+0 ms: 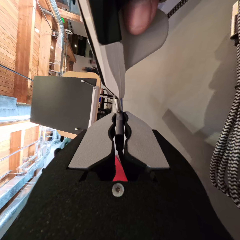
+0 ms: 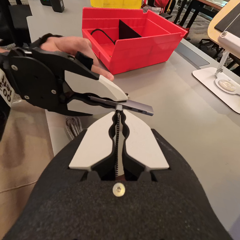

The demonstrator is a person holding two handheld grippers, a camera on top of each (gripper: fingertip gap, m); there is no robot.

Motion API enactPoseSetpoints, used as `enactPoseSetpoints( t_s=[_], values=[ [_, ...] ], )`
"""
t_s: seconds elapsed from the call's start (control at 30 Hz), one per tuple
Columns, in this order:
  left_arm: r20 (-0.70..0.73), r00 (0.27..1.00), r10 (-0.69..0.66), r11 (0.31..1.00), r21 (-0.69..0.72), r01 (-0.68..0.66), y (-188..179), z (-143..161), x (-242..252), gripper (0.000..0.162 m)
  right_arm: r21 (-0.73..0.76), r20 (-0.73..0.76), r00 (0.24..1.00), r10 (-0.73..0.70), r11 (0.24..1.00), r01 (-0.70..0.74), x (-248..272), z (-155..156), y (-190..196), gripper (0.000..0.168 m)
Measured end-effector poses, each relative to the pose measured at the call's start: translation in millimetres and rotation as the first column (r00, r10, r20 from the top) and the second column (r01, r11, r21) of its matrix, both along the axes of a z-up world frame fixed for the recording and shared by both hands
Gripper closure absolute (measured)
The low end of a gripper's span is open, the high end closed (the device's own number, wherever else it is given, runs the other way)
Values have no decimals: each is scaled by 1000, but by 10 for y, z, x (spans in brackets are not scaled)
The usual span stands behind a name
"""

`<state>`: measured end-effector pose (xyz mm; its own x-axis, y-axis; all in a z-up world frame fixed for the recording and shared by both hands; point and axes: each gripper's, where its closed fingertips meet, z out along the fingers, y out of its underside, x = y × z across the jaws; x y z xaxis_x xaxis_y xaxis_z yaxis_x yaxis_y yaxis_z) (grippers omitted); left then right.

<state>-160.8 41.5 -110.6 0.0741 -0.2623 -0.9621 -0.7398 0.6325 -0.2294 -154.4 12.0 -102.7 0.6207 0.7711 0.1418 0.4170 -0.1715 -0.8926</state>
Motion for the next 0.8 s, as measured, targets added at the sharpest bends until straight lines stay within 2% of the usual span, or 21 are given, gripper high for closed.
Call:
enactPoseSetpoints(
  t_s=[0.23,0.33,0.47,0.57,0.67,0.8],
  values=[
    [-7,1000,-8,1000,-13,8,17,-26,-8,153,-36,-25,1000,-10,999,10,3,-32,8,163],
    [2,1000,-18,1000,5,18,31,0,-8,153,-38,-81,997,0,999,-3,-4,-10,11,162],
    [63,998,10,1000,-15,-9,47,101,-47,153,-57,-231,972,30,997,-44,63,155,10,158],
    [102,994,36,999,-29,-33,77,148,-103,153,-73,-366,930,-18,997,-10,282,324,87,155],
    [141,988,62,998,-32,-58,119,193,-147,153,-115,-435,898,-67,993,19,484,376,148,150],
    [261,963,63,985,-170,-18,112,271,-128,153,-134,-429,899,-94,990,40,591,322,181,144]
  ],
)
